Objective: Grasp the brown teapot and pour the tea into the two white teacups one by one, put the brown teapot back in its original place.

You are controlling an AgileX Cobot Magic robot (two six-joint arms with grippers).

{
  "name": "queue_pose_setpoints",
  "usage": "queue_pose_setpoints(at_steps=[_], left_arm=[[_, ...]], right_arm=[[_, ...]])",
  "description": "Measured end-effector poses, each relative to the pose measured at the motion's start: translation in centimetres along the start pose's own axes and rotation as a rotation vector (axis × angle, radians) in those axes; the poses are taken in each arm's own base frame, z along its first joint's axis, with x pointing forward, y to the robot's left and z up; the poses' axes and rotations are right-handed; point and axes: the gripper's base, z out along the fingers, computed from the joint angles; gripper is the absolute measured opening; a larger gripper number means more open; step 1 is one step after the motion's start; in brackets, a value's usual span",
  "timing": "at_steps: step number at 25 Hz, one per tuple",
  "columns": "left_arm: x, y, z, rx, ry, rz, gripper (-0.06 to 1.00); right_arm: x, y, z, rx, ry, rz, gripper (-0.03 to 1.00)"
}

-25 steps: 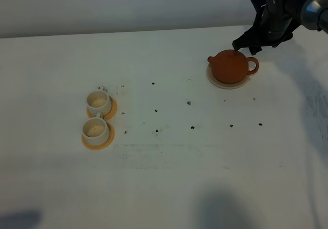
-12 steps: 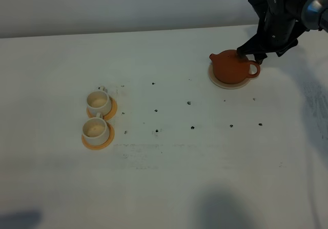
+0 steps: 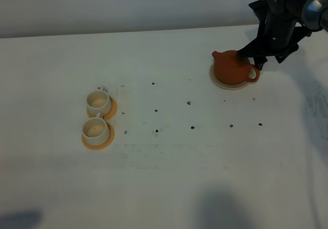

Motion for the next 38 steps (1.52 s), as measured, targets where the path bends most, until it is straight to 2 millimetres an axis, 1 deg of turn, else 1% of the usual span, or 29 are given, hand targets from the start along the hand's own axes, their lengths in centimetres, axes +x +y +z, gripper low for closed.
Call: queue_pose_setpoints(at_steps=[7, 9, 14, 18, 21, 23, 24, 27, 30, 36, 38], left_arm=[[0.0, 0.0, 0.0, 0.000, 0.000, 0.000, 0.27], [0.0, 0.0, 0.0, 0.000, 0.000, 0.000, 0.27], [0.0, 0.0, 0.0, 0.000, 0.000, 0.000, 0.27], [0.0, 0.0, 0.0, 0.000, 0.000, 0.000, 0.27], [0.0, 0.0, 0.0, 0.000, 0.000, 0.000, 0.27], [0.0, 0.0, 0.0, 0.000, 0.000, 0.000, 0.27], [0.0, 0.0, 0.0, 0.000, 0.000, 0.000, 0.27], [0.0, 0.0, 0.0, 0.000, 0.000, 0.000, 0.27], [0.0, 0.0, 0.0, 0.000, 0.000, 0.000, 0.27], [0.0, 0.0, 0.0, 0.000, 0.000, 0.000, 0.27], [0.0, 0.0, 0.0, 0.000, 0.000, 0.000, 0.27]], right_arm=[[-0.6, 0.0, -1.1, -0.009, -0.030, 0.002, 0.48], [-0.6, -0.2, -1.3, 0.009, -0.035, -0.021, 0.48], [-0.6, -0.6, -2.7, 0.040, -0.061, -0.039, 0.48], [-0.5, -0.7, -5.3, 0.033, -0.113, -0.047, 0.48], [-0.2, -0.7, -7.9, 0.016, -0.165, -0.038, 0.48], [0.1, -0.9, -10.1, 0.015, -0.210, -0.034, 0.48], [0.4, -0.9, -11.2, 0.015, -0.229, -0.032, 0.48], [1.8, -1.1, -13.2, 0.015, -0.241, -0.041, 0.48], [3.4, -1.1, -13.9, 0.018, -0.231, -0.047, 0.48], [6.7, -0.6, -13.5, -0.016, -0.221, -0.064, 0.48], [7.8, -0.3, -13.7, -0.019, -0.246, -0.083, 0.48]])
